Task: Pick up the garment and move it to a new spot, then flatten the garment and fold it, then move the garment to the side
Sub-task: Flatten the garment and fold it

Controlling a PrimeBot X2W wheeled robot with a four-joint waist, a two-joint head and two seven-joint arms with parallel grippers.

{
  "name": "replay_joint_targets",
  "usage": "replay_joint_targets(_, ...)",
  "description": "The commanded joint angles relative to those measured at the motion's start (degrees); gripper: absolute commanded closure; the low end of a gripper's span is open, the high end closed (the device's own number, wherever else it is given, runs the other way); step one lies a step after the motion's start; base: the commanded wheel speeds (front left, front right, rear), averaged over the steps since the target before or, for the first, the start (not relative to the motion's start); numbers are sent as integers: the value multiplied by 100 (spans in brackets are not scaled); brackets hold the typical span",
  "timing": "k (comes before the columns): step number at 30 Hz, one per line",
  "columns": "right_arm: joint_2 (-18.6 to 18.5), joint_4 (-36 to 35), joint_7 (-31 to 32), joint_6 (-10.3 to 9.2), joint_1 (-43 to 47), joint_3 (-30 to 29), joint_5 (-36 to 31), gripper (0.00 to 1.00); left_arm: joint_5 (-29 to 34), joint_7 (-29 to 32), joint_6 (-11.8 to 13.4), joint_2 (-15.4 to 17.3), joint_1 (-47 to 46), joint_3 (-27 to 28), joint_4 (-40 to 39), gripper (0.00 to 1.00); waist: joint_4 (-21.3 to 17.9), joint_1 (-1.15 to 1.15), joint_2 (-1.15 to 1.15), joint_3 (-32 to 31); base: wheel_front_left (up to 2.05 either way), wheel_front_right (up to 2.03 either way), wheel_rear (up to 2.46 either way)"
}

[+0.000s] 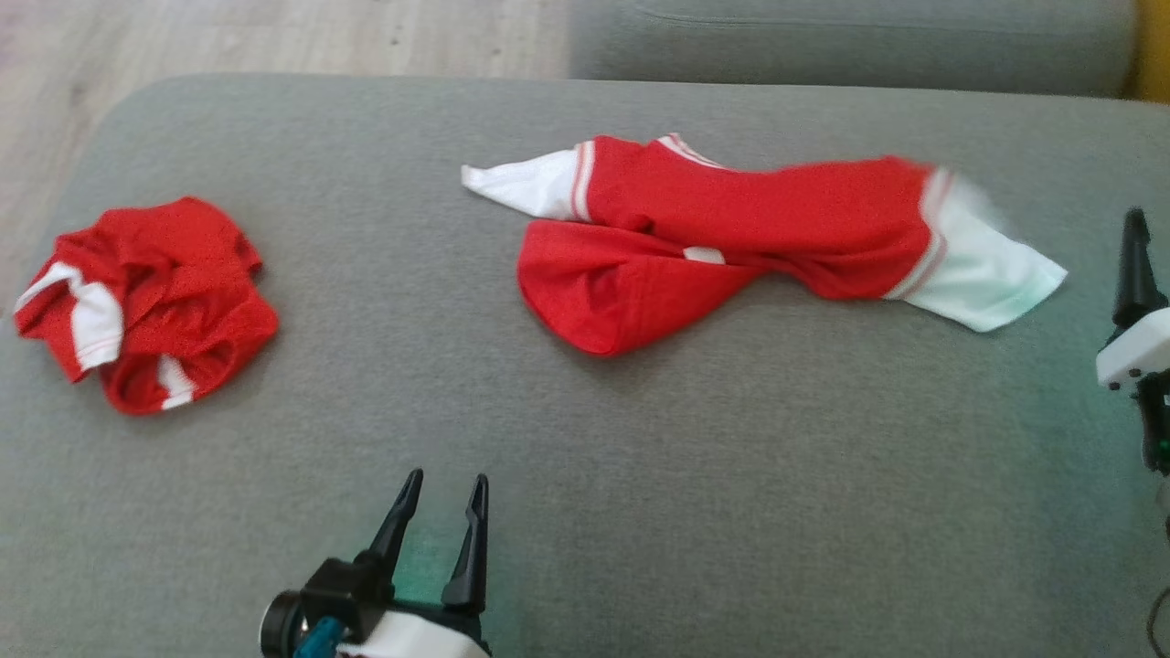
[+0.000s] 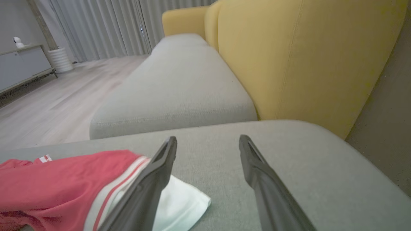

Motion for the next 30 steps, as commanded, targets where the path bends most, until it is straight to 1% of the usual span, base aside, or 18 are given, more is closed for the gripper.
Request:
replay_joint_targets(1,14,-548,-62,-4,148,-35,-277,0,-1,-55,-16,-10,-232,144,-174,0,-131,0,0,12,0,0,0)
replay_joint_targets(3,171,-1211,-62,-4,518,-215,-725,0,-6,-55,-34,-10,-312,93,-203,0,-194,0,0,13,0,0,0)
replay_joint_targets(6,583,-2138,-63,-4,1141,-373,-1256,0,-62,-55,-47,-10,-477,29,-239,0,-281,0,0,36,0,0,0)
replay_joint_targets(8,874,-2580,-63,-4,1498,-422,-1432,0,-82,-55,-70,-10,-649,-35,-248,0,-339,0,0,85,0,0,0)
replay_joint_targets(10,1091,-2850,-63,-4,1766,-359,-1552,0,-121,-55,-95,-11,-907,-117,-220,0,-402,0,0,178,0,0,0)
replay_joint_targets(15,1426,-3096,-63,-4,2028,-73,-1649,0,-342,-55,-218,-11,-1917,-383,77,0,-631,0,0,476,0,0,0)
replay_joint_targets(18,1524,-3138,-63,-4,2005,123,-1616,0,-593,-55,-279,-11,-2624,-592,556,0,-819,0,0,651,0,0,0)
replay_joint_targets(21,1579,-3164,-63,-4,1959,313,-1584,0,-1068,-35,-348,-11,-3212,-837,1192,0,-1018,0,0,797,0,0,0)
replay_joint_targets(24,1615,-3186,-63,-4,1928,445,-1559,0,-1585,161,-386,-11,-3661,-1050,1803,0,-1191,0,0,903,0,0,0)
replay_joint_targets(27,1609,-3194,-63,-4,1883,504,-1497,0,-1941,391,-370,-11,-3944,-1228,2332,0,-1305,0,0,992,0,0,0)
replay_joint_targets(30,1615,-3218,-63,-4,1864,516,-1459,0,-2182,498,-389,-11,-4124,-1455,2672,0,-1362,0,0,1045,0,0,0)
